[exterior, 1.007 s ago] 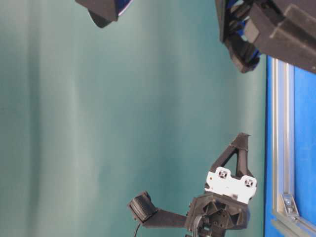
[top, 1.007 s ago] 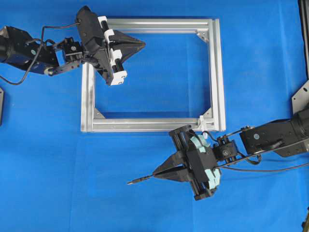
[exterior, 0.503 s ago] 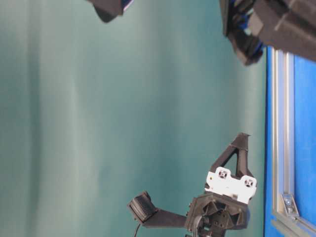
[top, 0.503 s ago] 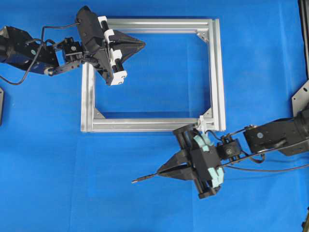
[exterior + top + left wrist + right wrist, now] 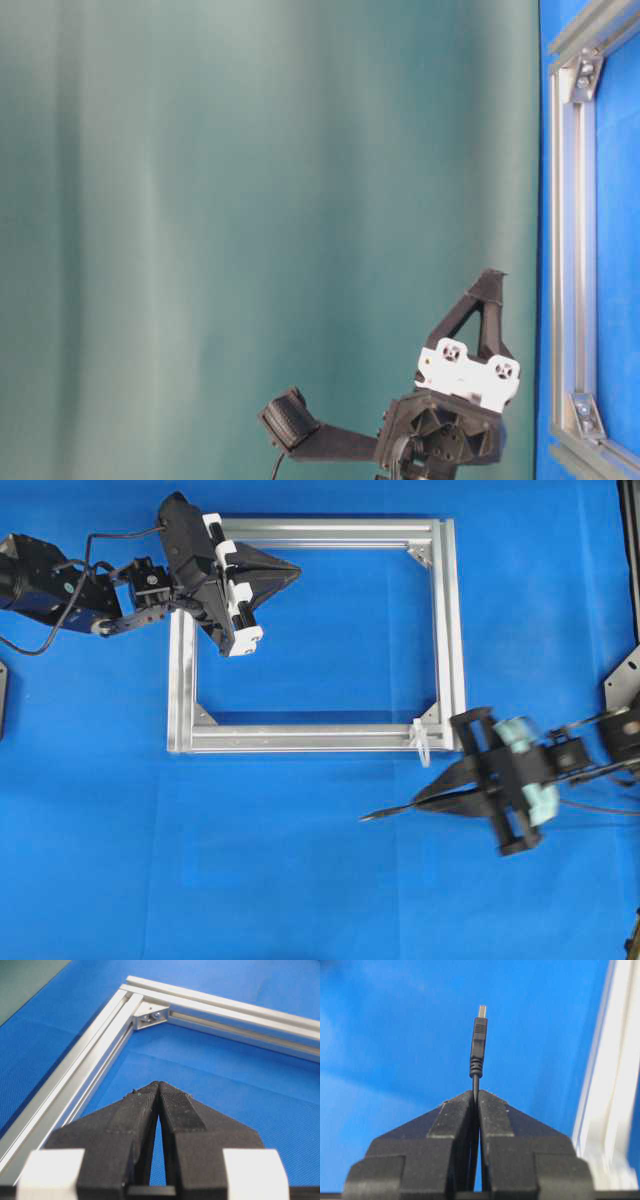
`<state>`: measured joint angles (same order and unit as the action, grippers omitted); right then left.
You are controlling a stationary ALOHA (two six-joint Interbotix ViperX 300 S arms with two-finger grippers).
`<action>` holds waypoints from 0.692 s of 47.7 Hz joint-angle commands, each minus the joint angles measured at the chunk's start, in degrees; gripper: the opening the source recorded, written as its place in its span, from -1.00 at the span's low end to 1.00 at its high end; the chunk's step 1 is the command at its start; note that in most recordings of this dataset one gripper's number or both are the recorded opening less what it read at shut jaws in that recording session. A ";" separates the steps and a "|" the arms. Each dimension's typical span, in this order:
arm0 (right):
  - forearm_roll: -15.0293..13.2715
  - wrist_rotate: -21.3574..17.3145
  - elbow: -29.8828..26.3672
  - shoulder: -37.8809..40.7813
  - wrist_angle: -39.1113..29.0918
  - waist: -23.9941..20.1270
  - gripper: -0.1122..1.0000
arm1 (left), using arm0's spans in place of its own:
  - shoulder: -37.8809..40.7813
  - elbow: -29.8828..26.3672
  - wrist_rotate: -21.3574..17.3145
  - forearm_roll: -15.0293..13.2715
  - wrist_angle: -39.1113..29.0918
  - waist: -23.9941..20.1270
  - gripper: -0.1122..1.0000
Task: Insert the wire through the string loop located on the right side.
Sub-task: 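Carry the USB plug with the right gripper toward the white zip-tie loop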
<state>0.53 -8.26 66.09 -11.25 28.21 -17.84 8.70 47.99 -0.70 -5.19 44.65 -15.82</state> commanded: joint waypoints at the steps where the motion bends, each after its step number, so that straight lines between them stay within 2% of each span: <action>1: 1.58 -0.09 4.48 -6.33 0.09 -0.26 -0.87 | -1.67 -0.62 0.00 0.18 0.26 0.09 -0.80; 11: 2.37 -0.09 12.66 -19.69 -5.36 -0.26 -0.87 | -1.67 -0.70 0.09 0.18 0.44 0.09 -0.80; 20: 2.55 -0.09 15.29 -27.86 -11.07 -0.26 -0.87 | -1.58 -0.79 0.44 0.18 0.53 0.26 -0.80; 28: 2.46 -0.09 15.82 -29.36 -12.13 0.18 -0.86 | -1.58 -0.97 0.44 0.26 0.44 0.26 -0.80; 33: 2.55 -0.09 15.82 -28.04 -11.69 2.37 -0.86 | -1.58 -0.97 0.44 0.18 0.53 0.26 -0.80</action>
<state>2.90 -8.26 82.44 -40.17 15.91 -17.23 8.70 47.99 -0.35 -5.19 44.56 -15.73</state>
